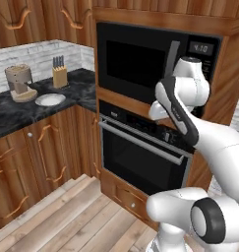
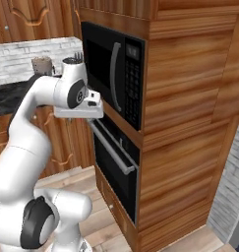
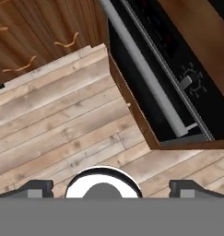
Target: Take the baked cake out of the oven and place it on the plate for cooling. Then close the oven door.
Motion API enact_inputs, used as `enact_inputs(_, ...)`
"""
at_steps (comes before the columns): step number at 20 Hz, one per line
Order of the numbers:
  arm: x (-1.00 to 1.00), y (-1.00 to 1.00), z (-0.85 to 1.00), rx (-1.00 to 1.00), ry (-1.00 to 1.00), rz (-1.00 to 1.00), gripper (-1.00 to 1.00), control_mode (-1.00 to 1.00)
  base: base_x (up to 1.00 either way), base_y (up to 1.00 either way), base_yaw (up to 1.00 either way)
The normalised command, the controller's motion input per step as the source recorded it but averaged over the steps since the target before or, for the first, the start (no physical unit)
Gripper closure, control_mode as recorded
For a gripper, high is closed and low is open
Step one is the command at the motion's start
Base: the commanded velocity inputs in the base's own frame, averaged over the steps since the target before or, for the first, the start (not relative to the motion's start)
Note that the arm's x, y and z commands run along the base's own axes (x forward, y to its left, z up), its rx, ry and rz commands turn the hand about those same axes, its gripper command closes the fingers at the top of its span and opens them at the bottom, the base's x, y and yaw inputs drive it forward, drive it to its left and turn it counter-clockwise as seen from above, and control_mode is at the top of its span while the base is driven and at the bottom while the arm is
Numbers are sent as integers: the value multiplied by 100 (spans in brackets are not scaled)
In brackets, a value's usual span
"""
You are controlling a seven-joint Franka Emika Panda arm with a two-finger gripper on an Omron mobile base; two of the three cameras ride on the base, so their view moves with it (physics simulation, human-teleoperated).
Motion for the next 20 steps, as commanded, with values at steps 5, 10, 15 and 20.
enact_inputs(5,13,62,-34,-34,4,1,-100,-100,0,0,0)
enact_inputs(10,17,13,-61,-34,0,0,-100,-100,0,0,0)
enact_inputs(15,14,1,-75,-35,0,0,-100,-100,0,0,0)
enact_inputs(20,43,0,-58,-29,0,0,-100,-100,0,0,0)
